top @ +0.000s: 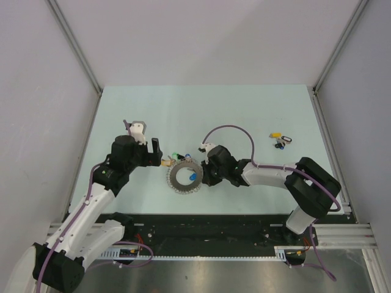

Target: Put the keys on the keyring

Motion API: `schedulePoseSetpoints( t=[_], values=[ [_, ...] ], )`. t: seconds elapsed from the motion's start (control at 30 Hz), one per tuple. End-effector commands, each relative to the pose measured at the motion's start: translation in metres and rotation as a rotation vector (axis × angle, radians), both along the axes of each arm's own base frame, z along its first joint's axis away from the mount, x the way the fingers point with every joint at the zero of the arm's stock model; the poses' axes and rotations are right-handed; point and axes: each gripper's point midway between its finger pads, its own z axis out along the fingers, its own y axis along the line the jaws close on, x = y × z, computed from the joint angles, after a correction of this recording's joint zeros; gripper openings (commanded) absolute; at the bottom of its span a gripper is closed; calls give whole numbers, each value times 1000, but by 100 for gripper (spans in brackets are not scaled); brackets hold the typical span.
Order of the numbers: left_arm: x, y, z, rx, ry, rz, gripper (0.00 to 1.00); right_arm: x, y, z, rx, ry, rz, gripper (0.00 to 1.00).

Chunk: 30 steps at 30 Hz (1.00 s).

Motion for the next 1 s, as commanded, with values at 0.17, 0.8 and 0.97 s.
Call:
schedulePoseSetpoints(
  t=[0.17, 0.8, 0.97],
  values=[
    [4, -1, 4, 13, -24, -24, 98, 2, -9, 4, -48, -57, 2, 1],
    [-16, -56, 43, -160, -165, -349, 100, 12, 12, 115, 371, -546, 85, 0],
    [-32, -82, 73, -236, -289, -545, 100, 14, 7, 166, 487, -650, 118, 0]
  ],
)
